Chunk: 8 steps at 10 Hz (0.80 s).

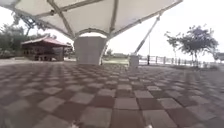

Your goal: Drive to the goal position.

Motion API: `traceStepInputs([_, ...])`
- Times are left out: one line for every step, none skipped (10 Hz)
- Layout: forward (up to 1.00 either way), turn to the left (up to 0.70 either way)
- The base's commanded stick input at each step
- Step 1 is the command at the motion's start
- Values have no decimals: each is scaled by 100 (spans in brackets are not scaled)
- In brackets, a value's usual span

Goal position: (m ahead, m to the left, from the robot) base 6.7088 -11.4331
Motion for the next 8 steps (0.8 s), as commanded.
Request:
traceStepInputs([100, -40])
traceStepInputs([100, -40])
traceStepInputs([100, -40])
traceStepInputs([100, -40])
traceStepInputs([100, -40])
traceStepInputs([100, -40])
traceStepInputs([100, -40])
traceStepInputs([100, -40])
